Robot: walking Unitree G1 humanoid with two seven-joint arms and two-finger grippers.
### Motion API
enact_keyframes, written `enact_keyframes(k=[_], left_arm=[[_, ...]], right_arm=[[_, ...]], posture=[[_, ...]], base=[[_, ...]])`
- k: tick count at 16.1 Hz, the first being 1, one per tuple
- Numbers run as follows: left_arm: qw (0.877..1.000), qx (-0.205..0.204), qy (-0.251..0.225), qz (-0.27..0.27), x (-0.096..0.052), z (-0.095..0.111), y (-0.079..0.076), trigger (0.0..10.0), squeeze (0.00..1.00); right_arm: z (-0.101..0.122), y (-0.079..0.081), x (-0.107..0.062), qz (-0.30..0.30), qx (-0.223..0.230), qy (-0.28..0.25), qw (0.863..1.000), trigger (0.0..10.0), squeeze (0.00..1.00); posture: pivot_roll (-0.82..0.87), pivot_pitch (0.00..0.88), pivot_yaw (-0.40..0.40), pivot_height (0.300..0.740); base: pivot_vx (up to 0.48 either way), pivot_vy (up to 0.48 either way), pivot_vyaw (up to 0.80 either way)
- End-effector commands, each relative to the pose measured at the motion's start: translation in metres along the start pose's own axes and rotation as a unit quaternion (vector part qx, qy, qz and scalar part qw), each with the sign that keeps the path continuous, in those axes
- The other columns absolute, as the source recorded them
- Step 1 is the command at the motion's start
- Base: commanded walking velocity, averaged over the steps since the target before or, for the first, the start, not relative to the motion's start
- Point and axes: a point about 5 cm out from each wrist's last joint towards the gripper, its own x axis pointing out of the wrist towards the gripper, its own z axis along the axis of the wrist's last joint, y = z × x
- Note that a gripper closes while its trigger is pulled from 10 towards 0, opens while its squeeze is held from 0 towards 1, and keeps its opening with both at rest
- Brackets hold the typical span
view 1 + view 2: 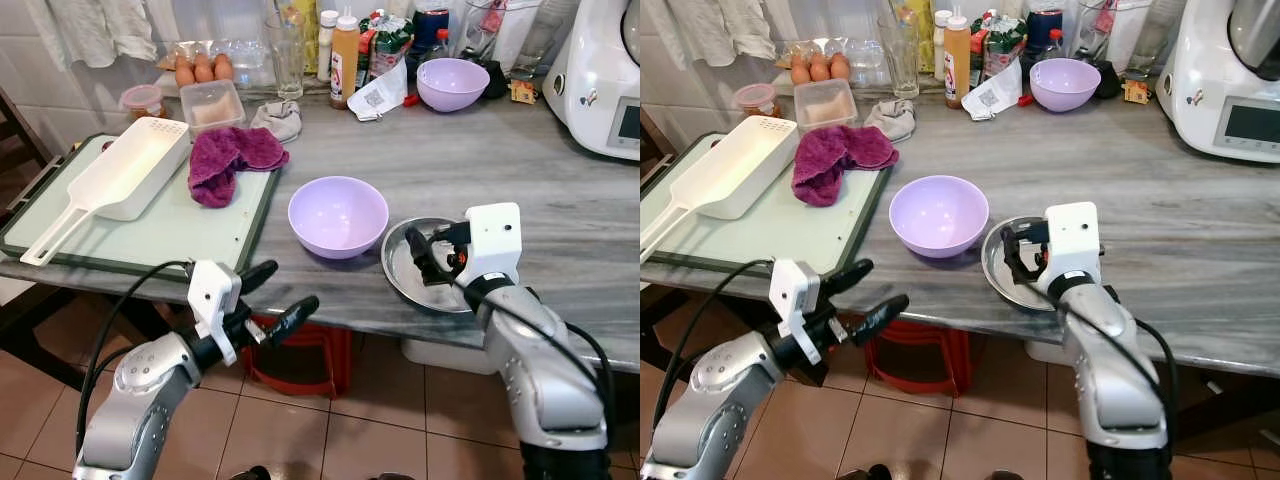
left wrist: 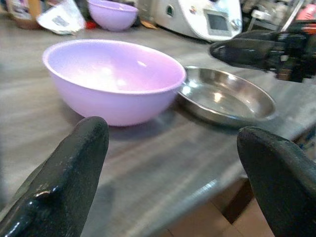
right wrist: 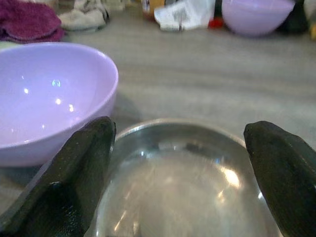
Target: Setting the table
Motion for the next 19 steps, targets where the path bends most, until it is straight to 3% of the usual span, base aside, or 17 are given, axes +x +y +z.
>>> enact_keyframes(k=[1,3,5,8,9,11,13,17,19], left_arm=[[0.999,0.018,-0.013,0.041,-0.003,0.006,0.008,10.0,0.00],[0.995,0.028,-0.020,0.096,-0.005,0.005,0.015,10.0,0.00],[0.979,0.048,-0.030,0.194,-0.006,0.004,0.023,10.0,0.00],[0.972,0.054,-0.033,0.225,-0.008,0.003,0.023,10.0,0.00],[0.956,0.072,-0.021,0.282,-0.017,0.000,0.027,10.0,0.00],[0.943,0.084,-0.003,0.323,-0.026,-0.008,0.029,10.0,0.00],[0.938,0.088,0.019,0.335,-0.031,-0.015,0.027,10.0,0.00],[0.935,0.117,0.043,0.331,-0.036,-0.021,0.032,10.0,0.00],[0.935,0.113,0.044,0.334,-0.036,-0.019,0.029,10.0,0.00]], right_arm=[[0.011,0.005,-0.004,-0.001,-0.028,-0.052,0.998,10.0,0.00],[0.014,0.009,-0.009,0.001,-0.054,-0.084,0.995,10.0,0.00],[0.010,0.012,-0.015,-0.001,-0.035,-0.101,0.994,10.0,0.00],[0.005,0.013,-0.016,-0.004,-0.034,-0.106,0.994,10.0,0.00],[-0.001,0.010,-0.020,-0.016,-0.025,-0.107,0.994,10.0,0.00],[-0.012,0.007,-0.028,-0.027,-0.018,-0.092,0.995,10.0,0.00],[-0.020,0.009,-0.033,-0.026,-0.011,-0.080,0.996,10.0,0.00],[-0.025,0.023,-0.026,-0.014,0.012,-0.075,0.997,10.0,0.00],[-0.030,0.018,-0.023,0.002,0.019,-0.070,0.997,10.0,0.00]], posture=[[-0.27,0.115,0.041,0.740],[-0.26,0.091,0.046,0.740],[-0.23,0.075,0.045,0.740],[-0.22,0.076,0.048,0.740],[-0.19,0.093,0.066,0.740],[-0.19,0.113,0.077,0.740],[-0.19,0.122,0.072,0.740],[-0.16,0.089,0.045,0.740],[-0.13,0.082,0.044,0.740]], base=[[0.000,0.000,0.00],[0.000,0.000,0.00],[0.000,0.000,0.00],[0.000,0.000,0.00],[0.000,0.000,0.00],[0.000,0.000,-0.22],[0.000,0.000,-0.78],[0.000,0.000,-0.77],[0.000,0.000,-0.23]])
